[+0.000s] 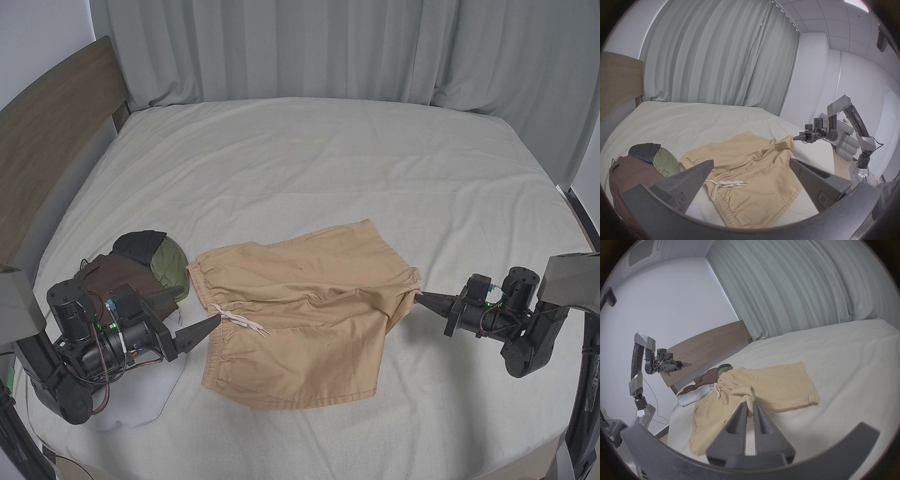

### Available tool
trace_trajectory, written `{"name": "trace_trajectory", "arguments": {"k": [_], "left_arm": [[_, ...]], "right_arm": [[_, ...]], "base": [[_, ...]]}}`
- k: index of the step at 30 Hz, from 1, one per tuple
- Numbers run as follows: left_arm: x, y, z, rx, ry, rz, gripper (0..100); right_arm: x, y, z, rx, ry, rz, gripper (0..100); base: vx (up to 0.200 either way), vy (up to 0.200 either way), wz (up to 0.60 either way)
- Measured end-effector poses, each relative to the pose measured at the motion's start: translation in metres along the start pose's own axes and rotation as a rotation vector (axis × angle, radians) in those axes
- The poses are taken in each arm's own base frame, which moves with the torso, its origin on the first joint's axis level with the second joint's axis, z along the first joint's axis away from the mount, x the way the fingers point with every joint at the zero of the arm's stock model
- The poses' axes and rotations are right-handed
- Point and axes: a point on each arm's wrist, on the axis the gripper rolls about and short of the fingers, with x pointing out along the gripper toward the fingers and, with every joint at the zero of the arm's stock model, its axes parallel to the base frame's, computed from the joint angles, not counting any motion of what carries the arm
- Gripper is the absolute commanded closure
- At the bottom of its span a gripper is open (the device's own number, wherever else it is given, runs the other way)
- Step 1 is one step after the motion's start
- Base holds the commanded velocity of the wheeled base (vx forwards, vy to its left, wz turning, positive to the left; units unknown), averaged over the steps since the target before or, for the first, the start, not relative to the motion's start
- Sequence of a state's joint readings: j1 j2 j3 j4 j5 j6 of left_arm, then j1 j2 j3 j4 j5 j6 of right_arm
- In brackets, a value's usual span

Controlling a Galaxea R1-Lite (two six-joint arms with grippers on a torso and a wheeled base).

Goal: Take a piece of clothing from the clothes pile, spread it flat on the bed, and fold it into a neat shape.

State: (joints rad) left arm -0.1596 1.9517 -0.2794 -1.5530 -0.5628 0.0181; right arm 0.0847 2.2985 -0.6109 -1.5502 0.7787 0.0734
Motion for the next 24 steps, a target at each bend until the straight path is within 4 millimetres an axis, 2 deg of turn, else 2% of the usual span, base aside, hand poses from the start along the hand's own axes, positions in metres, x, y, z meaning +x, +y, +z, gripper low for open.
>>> {"name": "trace_trajectory", "arguments": {"k": [8,18,24], "left_arm": [[0.000,0.000,0.000,0.000,0.000,0.000,0],[0.000,0.000,0.000,0.000,0.000,0.000,0],[0.000,0.000,0.000,0.000,0.001,0.000,0]], "right_arm": [[-0.002,0.005,0.019,-0.033,-0.041,0.023,100],[-0.009,0.001,0.030,-0.045,-0.064,0.025,100],[-0.013,-0.009,0.032,-0.054,-0.078,0.000,100]], "base": [[0.000,0.000,0.00],[0.000,0.000,0.00],[0.000,0.000,0.00]]}}
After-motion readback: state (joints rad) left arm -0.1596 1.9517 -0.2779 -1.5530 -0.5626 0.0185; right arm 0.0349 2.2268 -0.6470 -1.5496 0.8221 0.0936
